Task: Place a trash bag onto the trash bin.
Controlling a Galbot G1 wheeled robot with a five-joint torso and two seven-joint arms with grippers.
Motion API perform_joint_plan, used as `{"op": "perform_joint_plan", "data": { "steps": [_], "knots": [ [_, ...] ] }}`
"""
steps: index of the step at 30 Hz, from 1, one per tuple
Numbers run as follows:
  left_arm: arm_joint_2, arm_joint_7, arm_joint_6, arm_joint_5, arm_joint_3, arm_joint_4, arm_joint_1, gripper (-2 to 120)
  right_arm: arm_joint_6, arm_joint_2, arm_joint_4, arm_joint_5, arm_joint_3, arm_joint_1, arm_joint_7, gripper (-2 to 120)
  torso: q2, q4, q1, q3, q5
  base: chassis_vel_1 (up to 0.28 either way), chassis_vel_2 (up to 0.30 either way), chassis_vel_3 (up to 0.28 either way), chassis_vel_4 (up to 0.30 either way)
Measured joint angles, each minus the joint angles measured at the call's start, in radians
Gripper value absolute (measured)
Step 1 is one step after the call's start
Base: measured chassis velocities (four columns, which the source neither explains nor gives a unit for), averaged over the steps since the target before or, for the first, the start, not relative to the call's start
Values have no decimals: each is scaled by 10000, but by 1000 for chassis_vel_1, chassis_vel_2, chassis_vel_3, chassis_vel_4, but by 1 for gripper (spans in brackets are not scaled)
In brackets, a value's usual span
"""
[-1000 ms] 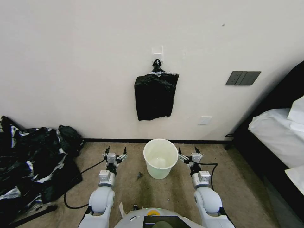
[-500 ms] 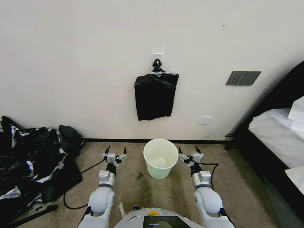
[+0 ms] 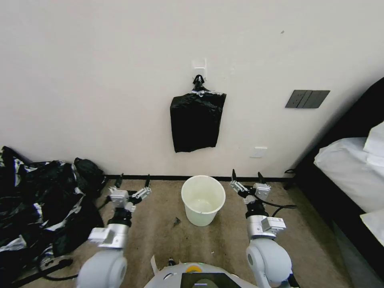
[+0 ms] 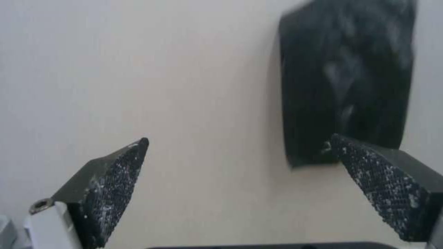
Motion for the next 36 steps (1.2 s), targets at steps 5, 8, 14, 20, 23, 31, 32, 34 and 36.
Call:
{"op": "perform_joint_plan", "data": {
  "steps": [5,8,14,20,23,31,32,34,36],
  "knots": [
    [391,-146,806,-282,-320,-519,200,100,-78,-518,-54,629,12,39,15,100,0,-2,1,1,-1,0,0,0,0],
    [486,-219,1027,-372,-406,-515,144,100,-131,-716,-57,907,39,123,35,100,-1,-2,0,1,-3,0,0,0,0],
    [630,-414,1232,-409,-463,-431,15,100,-369,-1120,-117,2585,-144,583,204,100,0,-5,1,1,-2,0,0,0,0],
    [756,-547,1249,-392,-439,-485,-19,100,-753,-1594,-251,7167,-777,2407,351,100,-1,0,1,1,-1,0,0,0,0],
    [774,-591,1262,-342,-419,-501,-60,100,-1155,-1586,-417,9836,-928,3840,934,100,-1,0,1,2,-2,0,0,0,0],
    [653,-656,1257,-292,-501,-625,56,100,-901,-1084,-1675,15157,-1615,8250,3548,100,-1,0,1,3,-5,0,0,0,0],
    [628,-656,1249,-287,-503,-641,66,100,-839,-994,-1894,15383,-1696,8619,3664,100,-1,1,2,3,-4,0,0,0,0],
    [592,-660,1237,-268,-506,-656,75,100,-794,-877,-2190,15534,-1772,9032,3731,100,-1,1,2,3,-3,0,0,0,0],
    [511,-683,1230,-240,-508,-659,76,100,-761,-719,-2666,15584,-1884,9603,3757,97,-2,-1,2,3,-3,0,0,0,0]
  ]
}}
